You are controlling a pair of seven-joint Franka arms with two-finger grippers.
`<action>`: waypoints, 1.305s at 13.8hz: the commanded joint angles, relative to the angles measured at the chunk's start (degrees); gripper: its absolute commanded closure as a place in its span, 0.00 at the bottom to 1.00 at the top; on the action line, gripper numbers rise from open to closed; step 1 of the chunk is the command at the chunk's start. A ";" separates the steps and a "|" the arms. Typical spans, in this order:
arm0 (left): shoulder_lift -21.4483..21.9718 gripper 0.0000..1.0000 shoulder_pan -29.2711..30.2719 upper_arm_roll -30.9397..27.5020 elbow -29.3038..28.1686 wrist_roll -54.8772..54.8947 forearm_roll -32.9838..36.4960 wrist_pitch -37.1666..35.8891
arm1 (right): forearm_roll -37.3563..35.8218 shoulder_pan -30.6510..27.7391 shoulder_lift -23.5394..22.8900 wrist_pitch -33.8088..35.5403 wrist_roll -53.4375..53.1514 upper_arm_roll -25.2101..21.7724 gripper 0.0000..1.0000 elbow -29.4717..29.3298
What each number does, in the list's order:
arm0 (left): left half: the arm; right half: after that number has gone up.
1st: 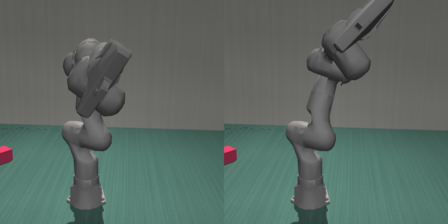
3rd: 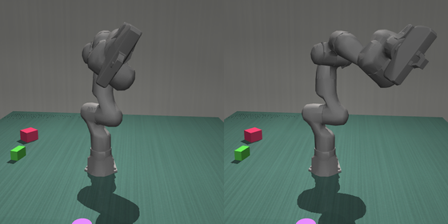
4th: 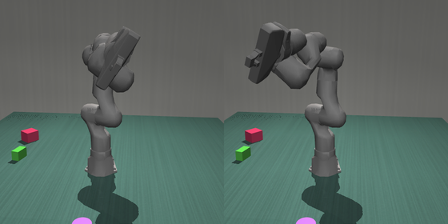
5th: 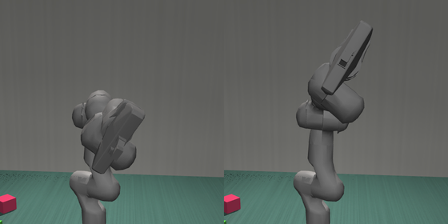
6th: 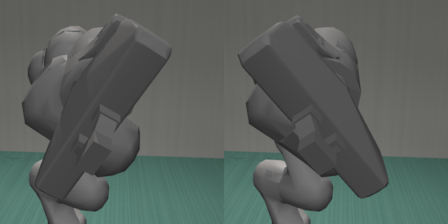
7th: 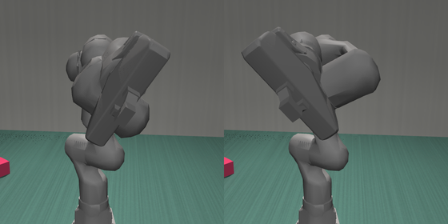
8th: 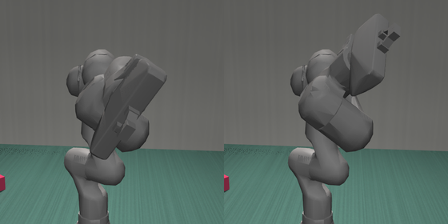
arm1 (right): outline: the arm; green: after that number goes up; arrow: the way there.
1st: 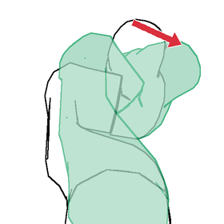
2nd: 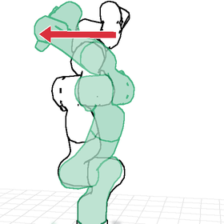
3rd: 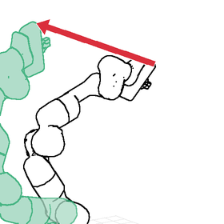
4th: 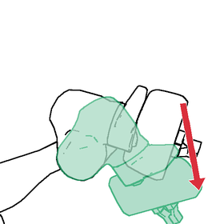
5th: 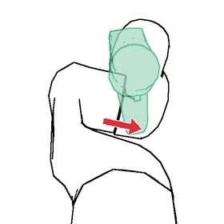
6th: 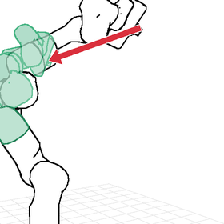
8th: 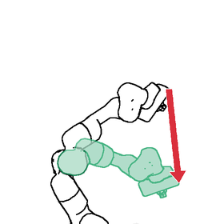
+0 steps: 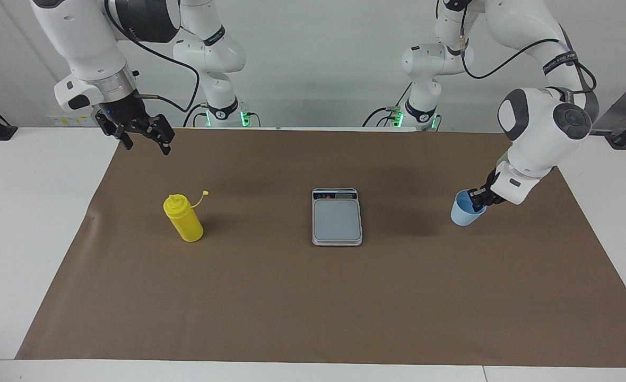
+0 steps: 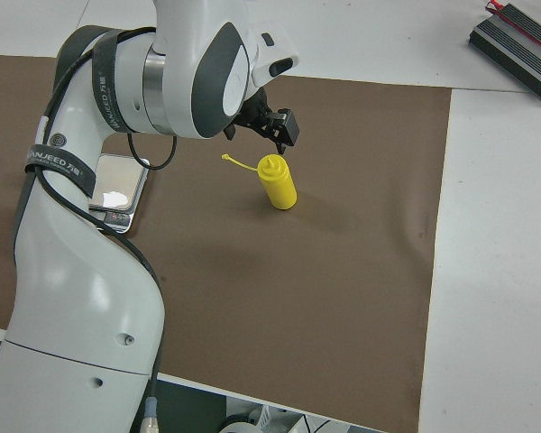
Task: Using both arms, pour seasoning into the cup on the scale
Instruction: 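Carry the blue cup with the left gripper onto the scale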
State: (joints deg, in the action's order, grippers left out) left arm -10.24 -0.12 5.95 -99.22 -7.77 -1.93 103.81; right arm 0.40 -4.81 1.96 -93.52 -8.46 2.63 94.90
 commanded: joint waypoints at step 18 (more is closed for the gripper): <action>-10.86 1.00 -28.18 -0.77 5.00 -34.68 -5.11 14.14 | 7.41 -8.89 8.14 -15.80 41.03 -0.34 0.00 18.64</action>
State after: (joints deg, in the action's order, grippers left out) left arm -20.27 -27.14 6.18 -95.99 -41.18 -7.03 117.68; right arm 4.85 -11.97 6.76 -105.36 26.06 2.05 107.82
